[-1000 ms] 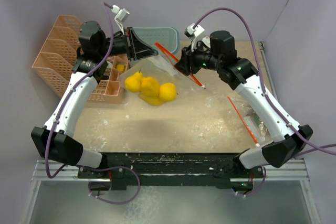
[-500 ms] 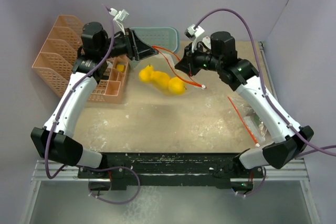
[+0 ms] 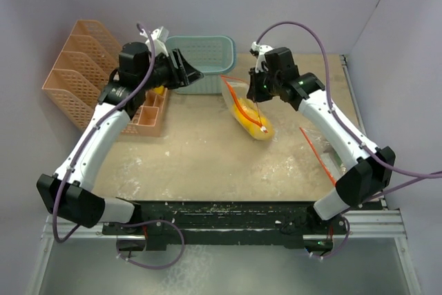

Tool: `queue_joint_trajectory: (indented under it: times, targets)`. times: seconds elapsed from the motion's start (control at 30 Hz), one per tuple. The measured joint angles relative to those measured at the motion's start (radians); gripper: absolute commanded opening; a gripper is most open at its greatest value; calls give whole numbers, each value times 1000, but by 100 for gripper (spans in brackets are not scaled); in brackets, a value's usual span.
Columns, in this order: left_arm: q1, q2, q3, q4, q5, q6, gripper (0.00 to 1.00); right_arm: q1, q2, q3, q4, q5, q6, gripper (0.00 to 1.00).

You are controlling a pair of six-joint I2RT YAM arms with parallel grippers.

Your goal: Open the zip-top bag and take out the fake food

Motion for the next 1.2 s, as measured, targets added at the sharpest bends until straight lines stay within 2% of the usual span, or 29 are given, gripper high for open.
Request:
queue_joint_trajectory:
  times: [0.2,0.37,0.47,0.67,0.77,0.97,1.2]
  targets:
    - [-146,-35,-85,29,-111,-58,58,-3,11,-85,29,-9,56,0]
    - [-327,38,-128,106,-174,-148,52,-2,24,-146,65,-25,100,0]
    - [-387,99,-133,134,-206,-195,48,-2,24,-167,79,-35,120,0]
    - [-406,188,-132,179,-254,-261,39,-2,-15,-195,107,-41,146,0]
    - [-406,220,-131,192,-266,-283,38,-2,-51,-208,119,-47,156,0]
    - [-400,238,-131,184,-299,-313,51,-5,-98,-213,119,-35,156,0]
    - [-401,294,-109,111,-364,-356,54,-3,-117,-213,129,-59,164,0]
